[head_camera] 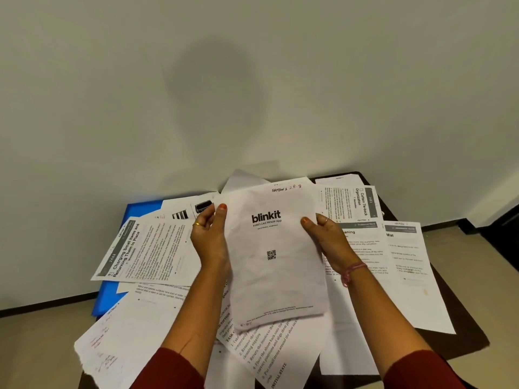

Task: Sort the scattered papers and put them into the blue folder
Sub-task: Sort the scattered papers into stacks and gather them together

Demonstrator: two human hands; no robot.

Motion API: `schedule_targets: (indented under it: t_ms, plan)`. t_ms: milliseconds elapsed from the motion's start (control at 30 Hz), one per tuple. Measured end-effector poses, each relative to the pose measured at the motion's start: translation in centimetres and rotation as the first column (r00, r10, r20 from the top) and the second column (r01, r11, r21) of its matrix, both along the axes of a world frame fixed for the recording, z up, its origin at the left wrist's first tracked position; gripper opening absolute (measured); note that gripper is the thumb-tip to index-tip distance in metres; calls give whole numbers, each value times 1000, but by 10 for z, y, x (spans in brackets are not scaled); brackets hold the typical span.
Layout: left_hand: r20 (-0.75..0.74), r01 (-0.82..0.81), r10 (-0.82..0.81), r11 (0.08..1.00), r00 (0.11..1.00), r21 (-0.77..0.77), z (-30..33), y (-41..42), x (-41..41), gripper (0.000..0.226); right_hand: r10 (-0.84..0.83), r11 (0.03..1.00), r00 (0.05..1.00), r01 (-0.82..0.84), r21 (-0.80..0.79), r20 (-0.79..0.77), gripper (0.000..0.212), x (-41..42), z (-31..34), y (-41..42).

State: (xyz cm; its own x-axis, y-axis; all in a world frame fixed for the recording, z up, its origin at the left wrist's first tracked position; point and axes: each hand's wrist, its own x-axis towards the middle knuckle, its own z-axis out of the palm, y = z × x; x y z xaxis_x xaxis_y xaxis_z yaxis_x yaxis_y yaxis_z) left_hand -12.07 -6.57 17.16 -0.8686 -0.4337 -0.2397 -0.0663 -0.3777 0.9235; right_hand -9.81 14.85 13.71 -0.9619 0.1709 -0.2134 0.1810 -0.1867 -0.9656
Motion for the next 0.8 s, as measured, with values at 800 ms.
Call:
schedule_targets:
  t_ms: [800]
  plan:
    - [138, 184, -172, 980, 975, -77, -47, 21, -17, 6, -106, 988, 988, 92, 120, 113, 12, 11, -45, 27]
